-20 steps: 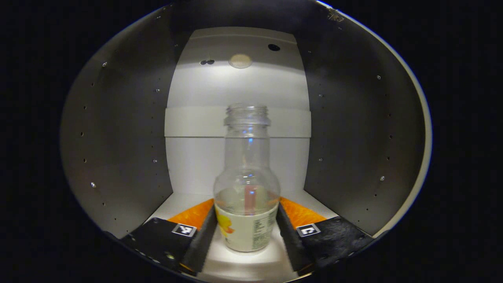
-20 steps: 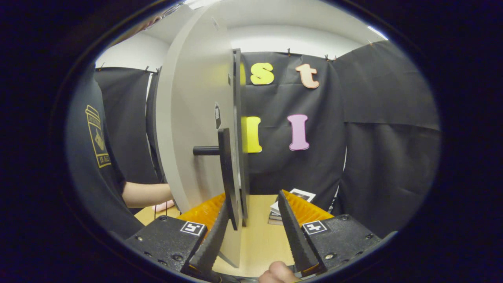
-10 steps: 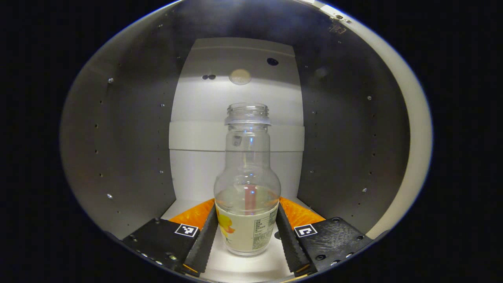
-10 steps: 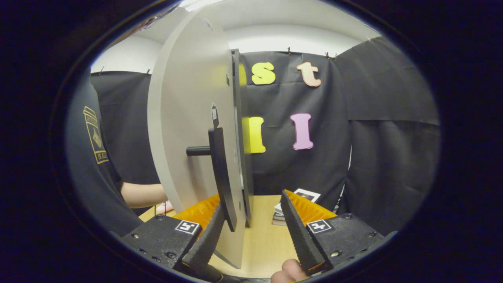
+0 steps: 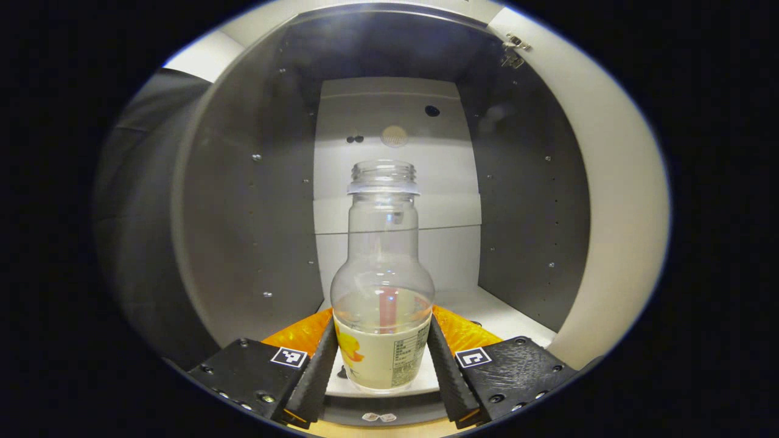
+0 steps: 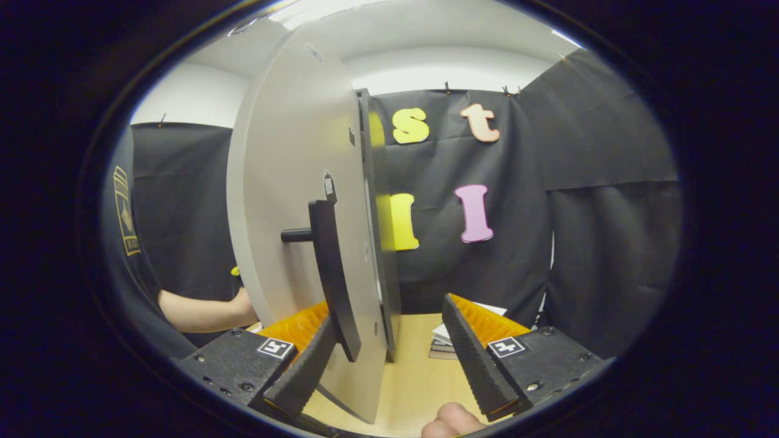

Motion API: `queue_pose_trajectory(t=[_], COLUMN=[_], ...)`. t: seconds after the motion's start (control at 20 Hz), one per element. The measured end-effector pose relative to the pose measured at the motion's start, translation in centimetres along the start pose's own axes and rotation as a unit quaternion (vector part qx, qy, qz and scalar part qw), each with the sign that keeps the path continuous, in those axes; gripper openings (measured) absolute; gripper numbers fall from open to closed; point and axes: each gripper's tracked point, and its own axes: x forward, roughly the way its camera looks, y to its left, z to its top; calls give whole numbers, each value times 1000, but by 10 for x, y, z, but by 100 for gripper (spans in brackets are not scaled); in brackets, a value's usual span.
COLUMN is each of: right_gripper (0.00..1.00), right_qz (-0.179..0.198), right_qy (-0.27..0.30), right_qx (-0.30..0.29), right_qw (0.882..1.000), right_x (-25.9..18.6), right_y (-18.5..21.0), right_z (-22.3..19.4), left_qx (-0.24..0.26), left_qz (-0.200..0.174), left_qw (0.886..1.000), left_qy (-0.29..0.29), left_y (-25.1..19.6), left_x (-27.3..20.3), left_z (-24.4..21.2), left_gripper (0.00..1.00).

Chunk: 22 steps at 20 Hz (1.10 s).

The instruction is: Open the cabinet door with the right hand, grasp the bottle in the cabinet with the left hand and place it on the coaster, then close the cabinet door with the right hand.

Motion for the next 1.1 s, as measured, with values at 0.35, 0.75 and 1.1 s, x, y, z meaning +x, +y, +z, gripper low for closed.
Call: queue_pose_trajectory(t=[0.35, 0.75, 1.1], right_gripper=[100, 97, 100], right_qz=[25, -17, 2], right_qy=[-8, -42, -70], right_qx=[36, 116, 115], right_qw=[999, 992, 991], right_x=[5, 4, 5], right_y=[0, 3, 4], right_z=[-1, -12, -8], left_qx=[24, 18, 13], left_qz=[-30, -57, -6], left_qw=[999, 997, 1000], left_qy=[-34, -48, 3], left_y=[11, 57, 103], left_x=[-85, -151, -185], left_z=[10, -25, -170], left_gripper=[83, 84, 73])
